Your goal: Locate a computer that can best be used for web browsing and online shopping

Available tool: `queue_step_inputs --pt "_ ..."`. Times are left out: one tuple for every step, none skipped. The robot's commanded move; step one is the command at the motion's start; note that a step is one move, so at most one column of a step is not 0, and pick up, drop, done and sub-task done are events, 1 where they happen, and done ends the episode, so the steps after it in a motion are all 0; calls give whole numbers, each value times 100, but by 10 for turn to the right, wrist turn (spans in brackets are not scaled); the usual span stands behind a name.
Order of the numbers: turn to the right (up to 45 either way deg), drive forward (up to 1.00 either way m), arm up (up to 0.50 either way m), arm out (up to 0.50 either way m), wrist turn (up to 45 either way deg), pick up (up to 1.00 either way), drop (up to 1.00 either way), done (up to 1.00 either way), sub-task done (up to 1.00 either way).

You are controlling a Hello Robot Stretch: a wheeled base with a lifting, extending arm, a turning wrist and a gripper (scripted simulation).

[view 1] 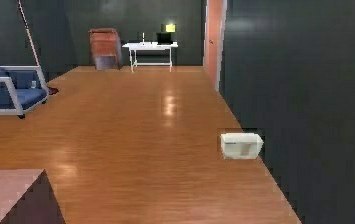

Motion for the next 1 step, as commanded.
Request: queue_step_inputs --pt "0 100 0 0 0 0 0 0 0"
